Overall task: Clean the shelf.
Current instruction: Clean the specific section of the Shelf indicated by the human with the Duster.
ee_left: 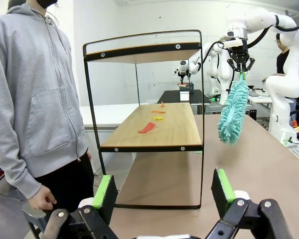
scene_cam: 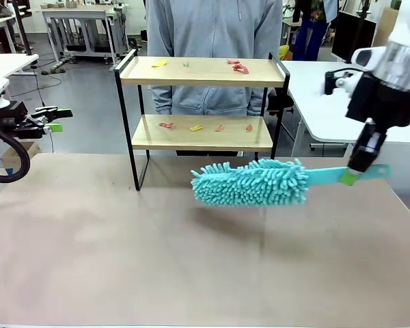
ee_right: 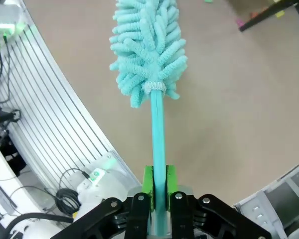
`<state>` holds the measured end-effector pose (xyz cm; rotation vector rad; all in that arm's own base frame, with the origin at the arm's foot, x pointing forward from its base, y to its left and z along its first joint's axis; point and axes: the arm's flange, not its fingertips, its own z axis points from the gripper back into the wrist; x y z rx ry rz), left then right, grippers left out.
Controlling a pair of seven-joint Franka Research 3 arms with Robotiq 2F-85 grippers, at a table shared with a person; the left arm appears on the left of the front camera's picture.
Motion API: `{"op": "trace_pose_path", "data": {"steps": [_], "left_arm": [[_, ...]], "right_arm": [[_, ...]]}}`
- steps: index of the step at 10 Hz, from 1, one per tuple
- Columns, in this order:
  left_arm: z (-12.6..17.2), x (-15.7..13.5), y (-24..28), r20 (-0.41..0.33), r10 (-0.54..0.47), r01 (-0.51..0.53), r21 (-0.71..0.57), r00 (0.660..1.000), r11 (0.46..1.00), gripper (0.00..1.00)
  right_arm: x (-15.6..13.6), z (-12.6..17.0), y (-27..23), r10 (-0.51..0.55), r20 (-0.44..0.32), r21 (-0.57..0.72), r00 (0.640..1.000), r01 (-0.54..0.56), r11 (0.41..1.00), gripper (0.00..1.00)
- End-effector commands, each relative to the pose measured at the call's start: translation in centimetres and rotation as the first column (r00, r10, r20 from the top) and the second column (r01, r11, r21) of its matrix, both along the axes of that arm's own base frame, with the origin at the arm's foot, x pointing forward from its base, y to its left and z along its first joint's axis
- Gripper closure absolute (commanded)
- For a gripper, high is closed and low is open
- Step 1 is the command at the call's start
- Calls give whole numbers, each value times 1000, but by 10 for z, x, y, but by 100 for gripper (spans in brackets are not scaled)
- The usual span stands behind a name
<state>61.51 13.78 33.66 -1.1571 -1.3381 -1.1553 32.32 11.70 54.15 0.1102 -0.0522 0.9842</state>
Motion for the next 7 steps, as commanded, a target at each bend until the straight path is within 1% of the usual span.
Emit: {"op": "trace_pose_path", "data": {"steps": [1,3,4,5,7], "left_arm": [[3,-2,0,13,3,-3,-3,1000,1000,0],[3,-2,0,13,3,-3,-3,1000,1000,0],[3,-2,0,13,3,-3,-3,1000,1000,0],[3,-2,0,13,3,-3,-3,1000,1000,0],[3,-2,0,13,3,-3,-3,1000,1000,0]], "right_arm": [[-9,-12,-18,51,8,-37,999,-51,998,87],[-12,-19,-24,59,-14,-68,998,-60,996,87],[-12,-23,-24,72,-8,-75,997,-73,995,87],[-10,-18,-17,26,-13,-57,1000,-26,998,87],[-10,-18,-17,26,-13,-57,1000,-26,998,87]]}}
